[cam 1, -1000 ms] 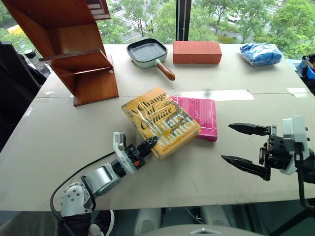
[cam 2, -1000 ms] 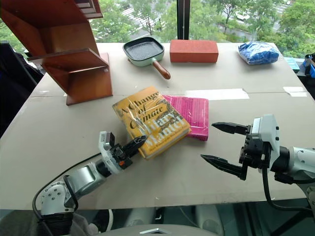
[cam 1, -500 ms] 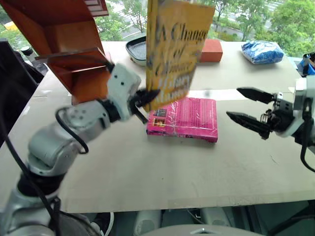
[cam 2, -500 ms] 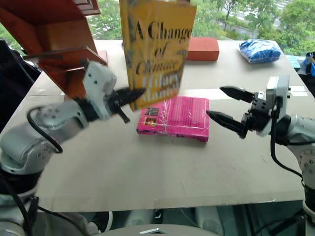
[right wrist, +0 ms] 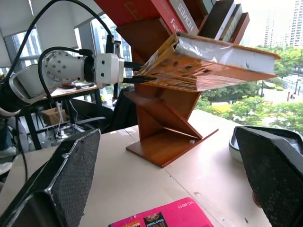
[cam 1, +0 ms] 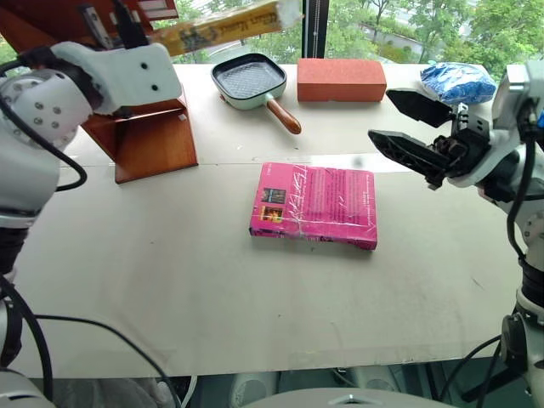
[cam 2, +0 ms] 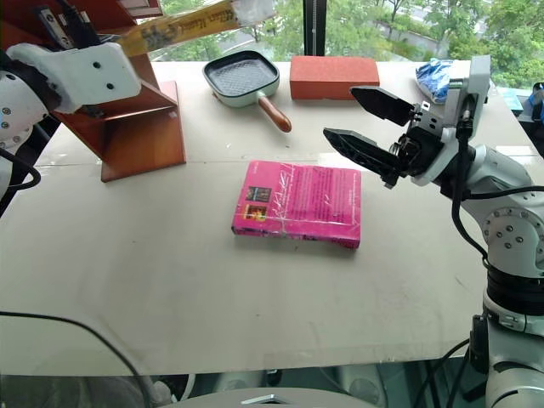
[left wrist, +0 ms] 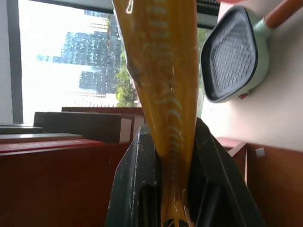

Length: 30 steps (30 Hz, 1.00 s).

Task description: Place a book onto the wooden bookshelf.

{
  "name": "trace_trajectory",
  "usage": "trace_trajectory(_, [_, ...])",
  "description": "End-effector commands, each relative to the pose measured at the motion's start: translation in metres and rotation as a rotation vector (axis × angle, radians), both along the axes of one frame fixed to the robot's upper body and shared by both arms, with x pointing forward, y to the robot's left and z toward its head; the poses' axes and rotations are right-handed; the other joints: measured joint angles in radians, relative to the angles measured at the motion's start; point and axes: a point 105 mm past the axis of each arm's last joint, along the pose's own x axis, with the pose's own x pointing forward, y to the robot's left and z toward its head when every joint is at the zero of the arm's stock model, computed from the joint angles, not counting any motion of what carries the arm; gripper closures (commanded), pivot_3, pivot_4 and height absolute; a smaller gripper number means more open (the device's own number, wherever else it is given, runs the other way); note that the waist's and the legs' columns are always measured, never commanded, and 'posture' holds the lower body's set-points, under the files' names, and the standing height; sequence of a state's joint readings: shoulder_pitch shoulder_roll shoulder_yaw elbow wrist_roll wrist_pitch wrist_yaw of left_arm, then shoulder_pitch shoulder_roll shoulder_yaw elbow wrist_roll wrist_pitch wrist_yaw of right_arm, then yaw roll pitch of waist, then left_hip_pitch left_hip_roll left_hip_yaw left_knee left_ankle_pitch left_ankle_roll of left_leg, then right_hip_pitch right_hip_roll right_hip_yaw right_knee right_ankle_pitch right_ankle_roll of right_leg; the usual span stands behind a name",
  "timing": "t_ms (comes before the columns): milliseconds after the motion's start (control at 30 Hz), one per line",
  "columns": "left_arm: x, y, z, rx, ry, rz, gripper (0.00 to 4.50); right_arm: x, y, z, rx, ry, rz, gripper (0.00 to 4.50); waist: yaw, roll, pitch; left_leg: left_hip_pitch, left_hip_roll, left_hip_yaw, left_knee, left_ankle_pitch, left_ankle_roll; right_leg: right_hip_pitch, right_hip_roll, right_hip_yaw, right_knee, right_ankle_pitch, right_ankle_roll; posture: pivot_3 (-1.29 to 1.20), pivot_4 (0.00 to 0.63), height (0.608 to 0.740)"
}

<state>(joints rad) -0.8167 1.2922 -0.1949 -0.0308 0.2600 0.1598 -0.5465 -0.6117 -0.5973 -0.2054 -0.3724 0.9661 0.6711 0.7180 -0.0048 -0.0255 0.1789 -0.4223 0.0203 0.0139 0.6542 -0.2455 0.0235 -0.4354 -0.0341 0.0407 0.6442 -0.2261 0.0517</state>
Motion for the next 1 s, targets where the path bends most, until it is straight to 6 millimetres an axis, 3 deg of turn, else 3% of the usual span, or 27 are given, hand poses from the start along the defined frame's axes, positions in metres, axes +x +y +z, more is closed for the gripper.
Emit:
trace_trajectory(33, [-0.011,0.021,0.035,0.048,-0.104,0.079,4.38,0.000,0.002,0.013,0.003,-0.051,-0.034,0.00,-0.001,0.000,0.000,0.000,0.000,0.000,0.001,0.000,0.000,0.000,0.000,0.000,0.000,0.000,0.000,0.00,0.150,0.740])
trace_trajectory(533, [-0.006,0.076,-0.008,0.027,0.146,0.347,4.38,0.008,0.003,0.013,-0.009,-0.046,-0.101,0.00,-0.011,0.000,0.000,-0.003,0.001,0.000,0.008,0.000,0.000,-0.005,0.000,0.000,0.013,0.000,0.000,0.00,0.150,0.740])
trace_trajectory(967, [-0.016,0.114,-0.015,0.000,0.189,0.480,4.38,0.009,0.004,0.013,0.003,-0.053,-0.110,0.00,-0.019,0.000,0.000,-0.007,0.002,0.002,0.017,0.000,0.000,-0.008,0.001,0.002,0.020,0.000,0.000,0.00,0.150,0.740])
trace_trajectory(1000, [-0.016,0.115,-0.016,-0.002,0.196,0.484,3.88,0.009,0.004,0.014,0.005,-0.054,-0.111,0.00,-0.020,0.000,0.000,-0.007,0.002,0.002,0.017,0.000,0.000,-0.008,0.001,0.002,0.020,0.000,0.000,0.00,0.150,0.740])
